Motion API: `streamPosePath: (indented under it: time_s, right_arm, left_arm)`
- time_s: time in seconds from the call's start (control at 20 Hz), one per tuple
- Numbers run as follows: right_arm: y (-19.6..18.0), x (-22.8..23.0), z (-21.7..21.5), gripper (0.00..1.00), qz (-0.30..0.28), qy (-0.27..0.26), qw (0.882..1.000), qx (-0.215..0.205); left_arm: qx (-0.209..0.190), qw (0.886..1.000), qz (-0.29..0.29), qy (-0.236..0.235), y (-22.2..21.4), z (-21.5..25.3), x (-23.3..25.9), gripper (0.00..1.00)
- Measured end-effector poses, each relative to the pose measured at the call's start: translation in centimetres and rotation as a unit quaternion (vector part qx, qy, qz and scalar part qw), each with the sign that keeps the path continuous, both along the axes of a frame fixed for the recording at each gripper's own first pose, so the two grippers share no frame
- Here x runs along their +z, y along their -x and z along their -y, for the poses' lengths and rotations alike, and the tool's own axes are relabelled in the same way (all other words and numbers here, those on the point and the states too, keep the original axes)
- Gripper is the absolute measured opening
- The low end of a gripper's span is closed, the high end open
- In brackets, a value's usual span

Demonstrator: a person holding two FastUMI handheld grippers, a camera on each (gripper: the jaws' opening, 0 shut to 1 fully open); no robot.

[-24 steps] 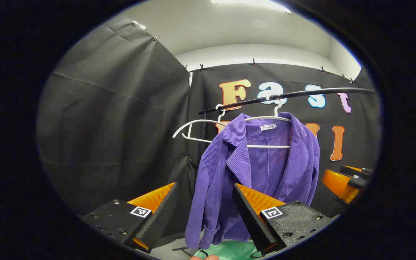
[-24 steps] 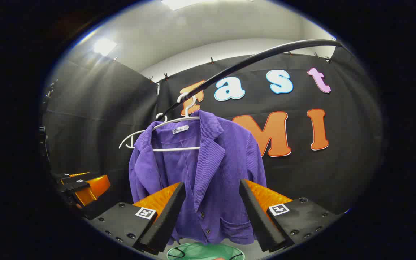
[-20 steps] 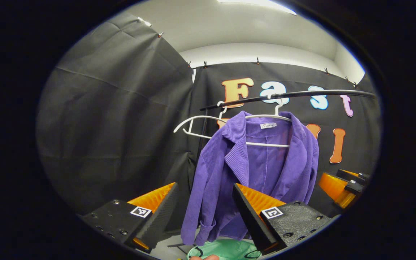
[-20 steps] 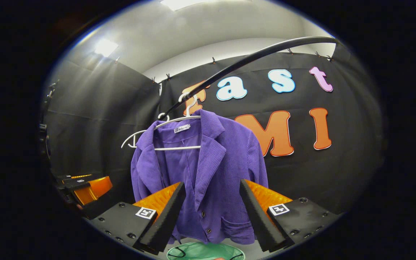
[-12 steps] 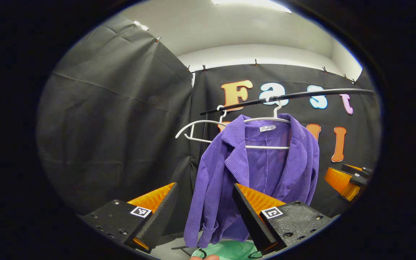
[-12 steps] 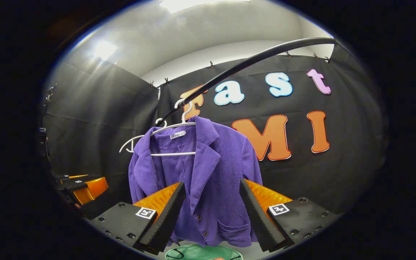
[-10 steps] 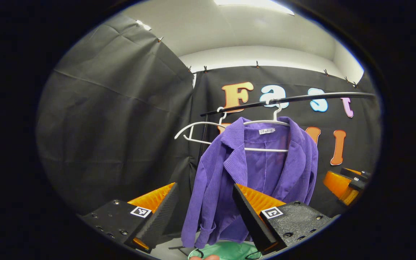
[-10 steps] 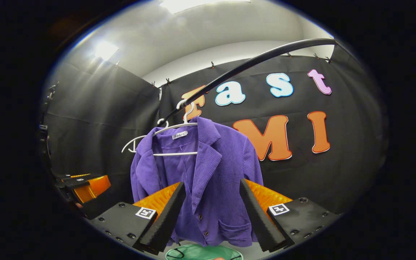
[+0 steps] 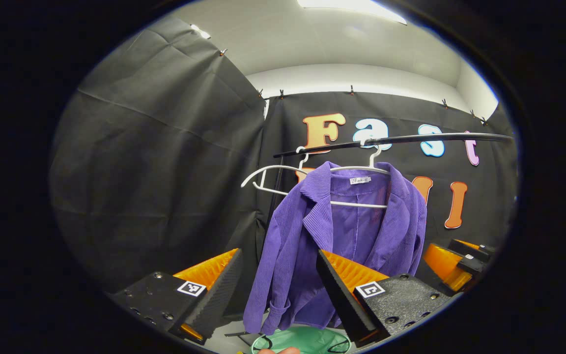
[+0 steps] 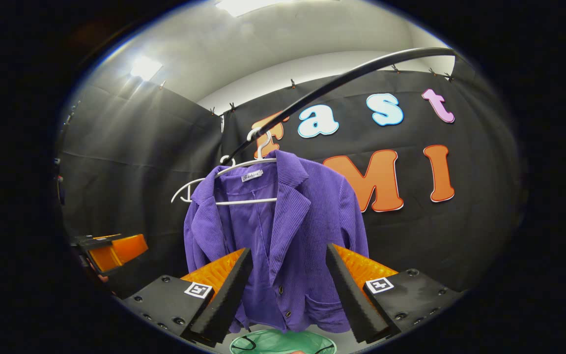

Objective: Grasp the clothes on the hanger with both hands and then place them into the laundry hamper below.

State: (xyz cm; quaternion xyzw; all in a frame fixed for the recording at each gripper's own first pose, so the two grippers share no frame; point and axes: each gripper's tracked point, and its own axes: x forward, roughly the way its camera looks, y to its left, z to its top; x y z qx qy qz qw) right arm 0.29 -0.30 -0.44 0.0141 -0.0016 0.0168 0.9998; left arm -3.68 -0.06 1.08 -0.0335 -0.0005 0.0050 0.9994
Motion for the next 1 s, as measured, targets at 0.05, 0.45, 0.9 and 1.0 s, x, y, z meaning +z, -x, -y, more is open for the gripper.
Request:
streamPosePath:
  time_s: [0.05, 0.45, 0.9, 1.0]
  right_arm:
    - [-0.9, -0.3, -0.1, 0.89, -0.003, -0.002, 1.0, 0.0]
    - [-9.8, -4.0, -0.8, 0.89, -0.031, 0.02, 0.999, -0.032]
    - [-15.3, -7.0, 3.2, 0.91, -0.057, 0.046, 0.989, -0.131]
    - [-15.2, -6.9, 4.7, 0.78, -0.059, 0.059, 0.988, -0.127]
  left_arm:
    - [0.0, 1.0, 0.001, 0.002, 0.2, -0.2, 0.0, 0.93]
    - [-0.002, 1.0, 0.015, -0.018, 1.6, -3.4, 1.4, 0.95]
    - [-0.043, 0.998, -0.012, -0.036, 2.2, -6.4, 0.4, 0.92]
    - [-0.038, 0.999, -0.016, -0.025, 1.9, -5.6, -0.3, 0.95]
